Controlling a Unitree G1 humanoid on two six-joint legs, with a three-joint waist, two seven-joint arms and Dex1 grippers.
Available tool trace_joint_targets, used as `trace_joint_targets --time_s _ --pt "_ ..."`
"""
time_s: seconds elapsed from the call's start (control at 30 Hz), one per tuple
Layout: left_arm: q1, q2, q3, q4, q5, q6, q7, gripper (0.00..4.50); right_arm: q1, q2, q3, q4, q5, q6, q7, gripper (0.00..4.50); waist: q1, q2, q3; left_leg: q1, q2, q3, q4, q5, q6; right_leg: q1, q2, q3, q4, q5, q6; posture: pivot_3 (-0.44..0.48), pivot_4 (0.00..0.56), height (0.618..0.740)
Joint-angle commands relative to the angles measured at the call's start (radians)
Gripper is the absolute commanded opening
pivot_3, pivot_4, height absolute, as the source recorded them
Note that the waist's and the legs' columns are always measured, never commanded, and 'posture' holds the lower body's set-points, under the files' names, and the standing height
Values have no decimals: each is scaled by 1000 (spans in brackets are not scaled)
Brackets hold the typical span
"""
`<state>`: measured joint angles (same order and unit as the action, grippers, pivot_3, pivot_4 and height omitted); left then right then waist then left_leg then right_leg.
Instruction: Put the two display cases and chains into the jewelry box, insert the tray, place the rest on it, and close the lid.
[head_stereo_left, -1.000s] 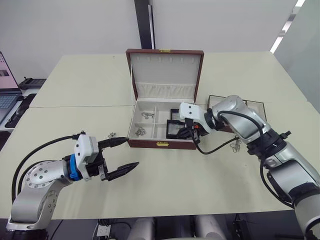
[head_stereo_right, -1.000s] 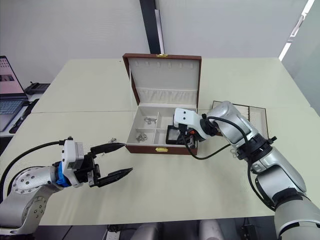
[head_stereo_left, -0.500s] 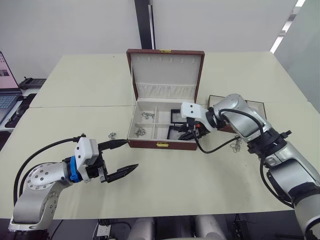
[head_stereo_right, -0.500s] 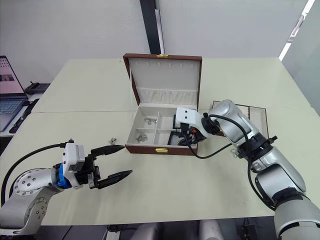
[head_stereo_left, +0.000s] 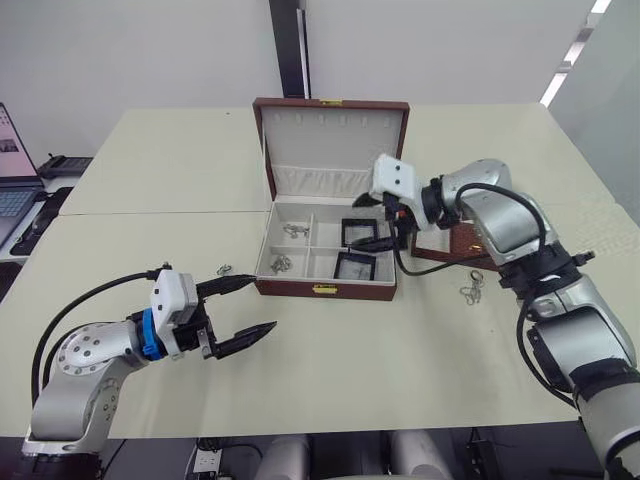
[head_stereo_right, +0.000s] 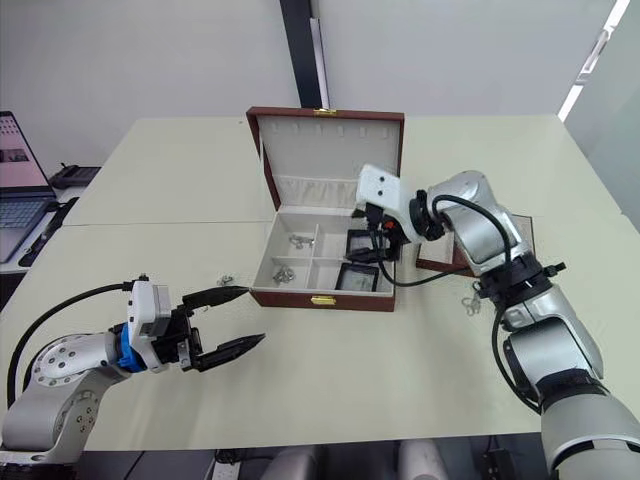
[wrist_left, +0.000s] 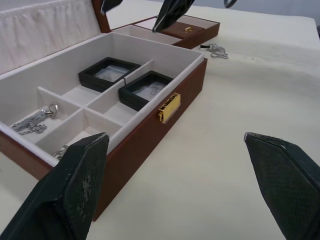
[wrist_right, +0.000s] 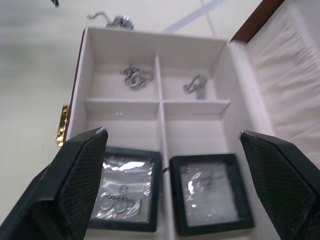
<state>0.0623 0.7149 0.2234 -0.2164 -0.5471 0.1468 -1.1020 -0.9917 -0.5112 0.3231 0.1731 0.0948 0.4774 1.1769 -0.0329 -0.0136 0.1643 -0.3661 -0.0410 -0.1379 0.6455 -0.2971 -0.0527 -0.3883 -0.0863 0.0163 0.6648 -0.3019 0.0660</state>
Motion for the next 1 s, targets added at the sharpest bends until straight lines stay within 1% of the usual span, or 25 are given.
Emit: trace_joint_targets --time_s 0.03,0.17,0.23,0.3,0.4,0.47,0.57,0.77,0.87,1.0 --pt "-2 17 65 23 -1 -3 25 4500 86 -49 -100 -191 46 -3 -37 4473 1 0 0 0 0 0 0 0 0 0 0 0 0 0 0 0 150 740" --pt "15 27 137 85 7 4 72 4500 279 -125 -237 -418 100 59 -105 4473 4 0 0 -1 0 -1 0 0 0 0 -1 0 0 0 0 0 150 740" --pt "12 23 180 147 27 -20 110 4500 385 -161 -324 -496 121 59 -140 4473 4 0 0 -1 0 0 0 0 0 0 -1 0 0 1 1 0 150 740" --pt "9 17 222 207 32 -28 147 4500 504 -198 -403 -543 91 -21 -183 4473 5 -1 0 0 -1 0 0 -1 1 1 -1 0 0 1 1 0 150 740" --pt "17 4 267 280 53 -60 194 4500 673 -245 -513 -597 88 -52 -214 4473 5 -1 0 0 -2 1 0 -1 2 1 0 0 0 1 1 0 150 740" --pt "30 -6 292 315 59 -66 223 4500 779 -255 -590 -623 101 -53 -235 4473 3 -1 -1 0 -2 2 0 -1 2 2 0 0 0 1 1 0 150 740" --pt "72 -11 315 344 69 -80 237 4500 939 -245 -720 -640 121 -56 -258 4473 1 -1 -1 1 -1 2 0 -1 2 2 0 1 0 1 1 0 150 740" --pt "155 -14 343 365 74 -84 252 4500 1219 -199 -957 -580 136 -98 -298 4473 6 -2 -1 2 -1 3 0 -2 4 5 0 0 0 1 2 0 150 740" --pt "191 -20 351 381 75 -79 266 4500 1325 -189 -1020 -535 132 -149 -296 4473 6 -2 -1 3 -1 3 0 -3 5 7 0 0 -1 1 2 0 150 740" --pt "221 -25 352 369 74 -81 267 4500 1405 -173 -1048 -506 135 -194 -306 4473 3 -2 -2 5 -1 4 0 -3 5 8 0 0 -1 1 2 0 150 740"
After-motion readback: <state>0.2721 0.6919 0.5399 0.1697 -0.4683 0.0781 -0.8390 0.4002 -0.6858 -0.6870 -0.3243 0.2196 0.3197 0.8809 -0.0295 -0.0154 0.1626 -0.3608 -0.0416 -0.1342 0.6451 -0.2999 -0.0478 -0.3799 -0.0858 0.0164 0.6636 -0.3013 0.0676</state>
